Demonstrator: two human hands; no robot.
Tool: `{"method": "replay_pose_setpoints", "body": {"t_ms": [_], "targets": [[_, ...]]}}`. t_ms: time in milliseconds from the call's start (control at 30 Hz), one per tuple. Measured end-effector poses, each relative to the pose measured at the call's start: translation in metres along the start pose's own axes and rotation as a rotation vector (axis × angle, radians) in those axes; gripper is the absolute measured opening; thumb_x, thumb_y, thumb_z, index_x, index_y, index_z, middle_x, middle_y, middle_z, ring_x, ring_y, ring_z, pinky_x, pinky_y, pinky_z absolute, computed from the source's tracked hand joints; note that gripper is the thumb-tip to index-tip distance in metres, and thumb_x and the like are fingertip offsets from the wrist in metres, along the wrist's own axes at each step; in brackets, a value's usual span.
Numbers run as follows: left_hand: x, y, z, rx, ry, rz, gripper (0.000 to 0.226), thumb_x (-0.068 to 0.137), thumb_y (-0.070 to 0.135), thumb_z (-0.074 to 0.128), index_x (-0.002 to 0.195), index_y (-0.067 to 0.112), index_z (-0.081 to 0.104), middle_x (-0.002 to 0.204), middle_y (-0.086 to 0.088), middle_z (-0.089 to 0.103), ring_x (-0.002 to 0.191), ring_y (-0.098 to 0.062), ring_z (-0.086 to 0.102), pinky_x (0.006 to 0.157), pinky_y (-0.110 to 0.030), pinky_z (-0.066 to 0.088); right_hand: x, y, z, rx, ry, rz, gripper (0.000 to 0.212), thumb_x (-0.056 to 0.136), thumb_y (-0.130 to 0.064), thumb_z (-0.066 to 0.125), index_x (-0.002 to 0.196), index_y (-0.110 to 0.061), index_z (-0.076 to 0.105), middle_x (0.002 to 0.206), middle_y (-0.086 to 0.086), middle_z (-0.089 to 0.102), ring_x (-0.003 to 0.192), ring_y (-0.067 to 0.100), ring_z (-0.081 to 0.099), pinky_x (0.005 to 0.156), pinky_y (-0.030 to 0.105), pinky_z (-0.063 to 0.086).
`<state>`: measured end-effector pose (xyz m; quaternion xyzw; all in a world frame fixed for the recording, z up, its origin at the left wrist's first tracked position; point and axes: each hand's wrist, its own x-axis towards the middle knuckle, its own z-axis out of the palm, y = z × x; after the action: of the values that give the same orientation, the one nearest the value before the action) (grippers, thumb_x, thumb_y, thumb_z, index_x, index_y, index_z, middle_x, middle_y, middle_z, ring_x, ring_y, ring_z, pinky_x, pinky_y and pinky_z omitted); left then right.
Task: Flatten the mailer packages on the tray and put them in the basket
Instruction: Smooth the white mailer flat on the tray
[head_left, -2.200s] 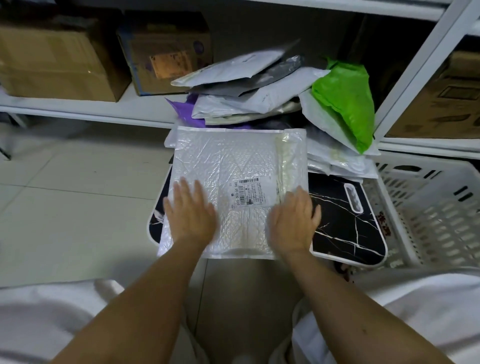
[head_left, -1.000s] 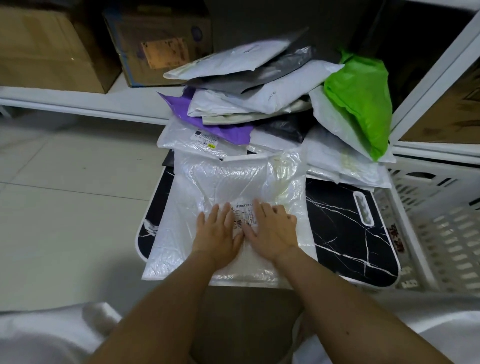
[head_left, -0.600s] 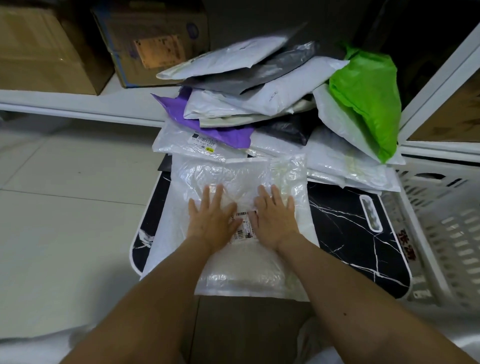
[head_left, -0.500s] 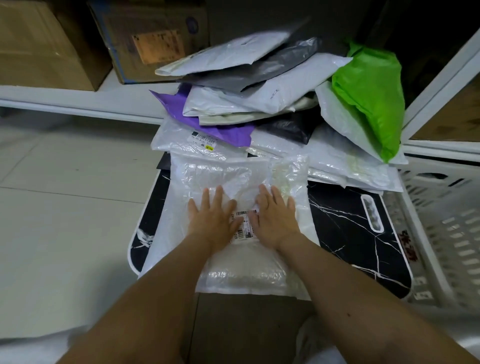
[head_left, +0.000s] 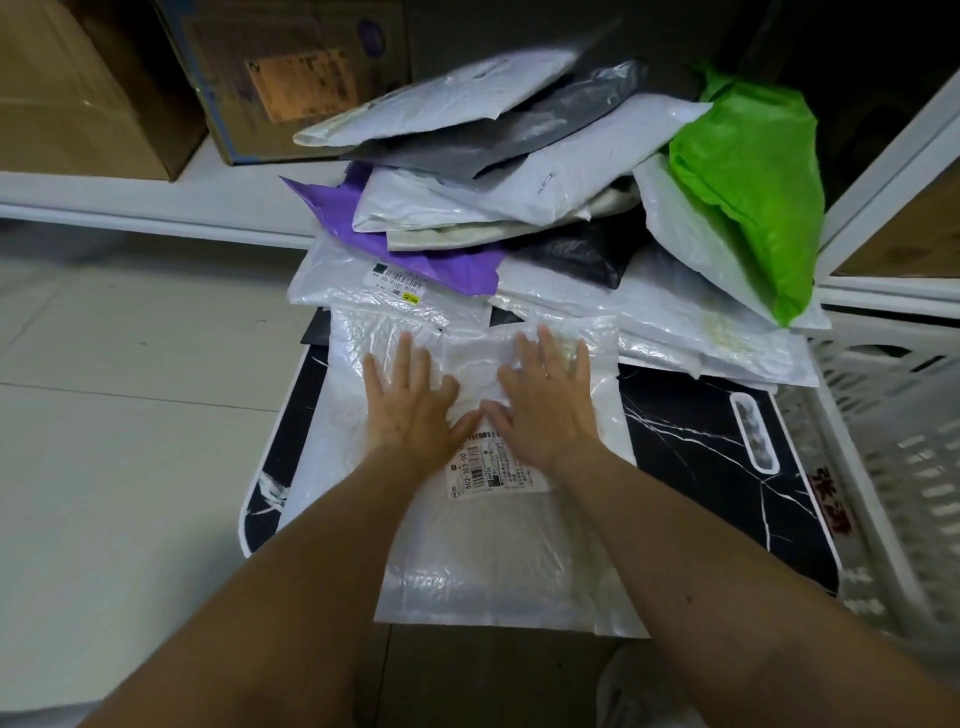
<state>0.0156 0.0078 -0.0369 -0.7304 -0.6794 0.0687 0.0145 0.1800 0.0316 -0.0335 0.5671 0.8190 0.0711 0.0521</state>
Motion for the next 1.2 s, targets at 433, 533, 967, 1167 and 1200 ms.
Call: {"method": "replay_pose_setpoints", "body": {"t_ms": [433, 533, 967, 1167, 1200], "targets": [[0.001, -0.021, 0.019, -0.215, -0.121, -0.256, 0.08, 0.09, 0.068, 0.005, 0.153, 0.019, -0.005, 0.159, -0.016, -0.007, 0.148, -0.03, -0.001, 0.119, -0.046, 0.007, 0.006, 0.008, 0.011, 0.305, -0.219, 0.115, 0.083, 0.093, -0.069, 0.016, 0.155, -0.016, 0.002, 0.163, 0.004, -0.003, 0.149, 0.02, -0.004, 0.12, 0.047, 0.001], [-0.006, -0.021, 0.017, -0.176, -0.137, -0.305, 0.066, 0.096, 0.057, 0.006, 0.153, 0.025, -0.002, 0.158, -0.02, -0.006, 0.147, -0.034, -0.006, 0.119, -0.048, 0.004, 0.0, -0.008, 0.002, 0.257, -0.195, 0.306, 0.077, 0.098, -0.06, 0.019, 0.154, -0.009, 0.006, 0.162, 0.012, 0.001, 0.149, 0.026, -0.006, 0.119, 0.052, -0.001], [-0.071, 0.015, 0.022, -0.243, -0.215, -0.273, 0.068, 0.088, 0.069, -0.005, 0.147, 0.038, -0.02, 0.157, -0.008, -0.024, 0.142, -0.04, -0.022, 0.108, -0.069, -0.004, -0.069, -0.066, 0.004, 0.447, -0.163, 0.423, 0.06, 0.095, -0.063, 0.016, 0.15, -0.043, 0.004, 0.162, -0.001, -0.01, 0.146, 0.033, -0.015, 0.11, 0.065, -0.01], [-0.081, -0.007, 0.027, -0.216, -0.167, -0.103, 0.077, 0.085, 0.073, -0.001, 0.148, 0.033, -0.018, 0.157, -0.009, -0.023, 0.142, -0.037, -0.023, 0.114, -0.061, -0.006, -0.072, -0.058, 0.008, 0.424, -0.182, 0.367, 0.061, 0.098, -0.058, 0.013, 0.153, -0.036, -0.002, 0.162, -0.001, -0.013, 0.147, 0.028, -0.016, 0.115, 0.059, -0.009], [-0.084, -0.014, 0.027, -0.198, -0.162, -0.057, 0.08, 0.083, 0.074, -0.001, 0.148, 0.032, -0.019, 0.156, -0.009, -0.023, 0.142, -0.035, -0.024, 0.115, -0.058, -0.006, -0.073, -0.054, 0.008, 0.414, -0.18, 0.347, 0.06, 0.099, -0.055, 0.013, 0.154, -0.034, -0.001, 0.162, 0.0, -0.012, 0.148, 0.027, -0.014, 0.116, 0.056, -0.007]]}}
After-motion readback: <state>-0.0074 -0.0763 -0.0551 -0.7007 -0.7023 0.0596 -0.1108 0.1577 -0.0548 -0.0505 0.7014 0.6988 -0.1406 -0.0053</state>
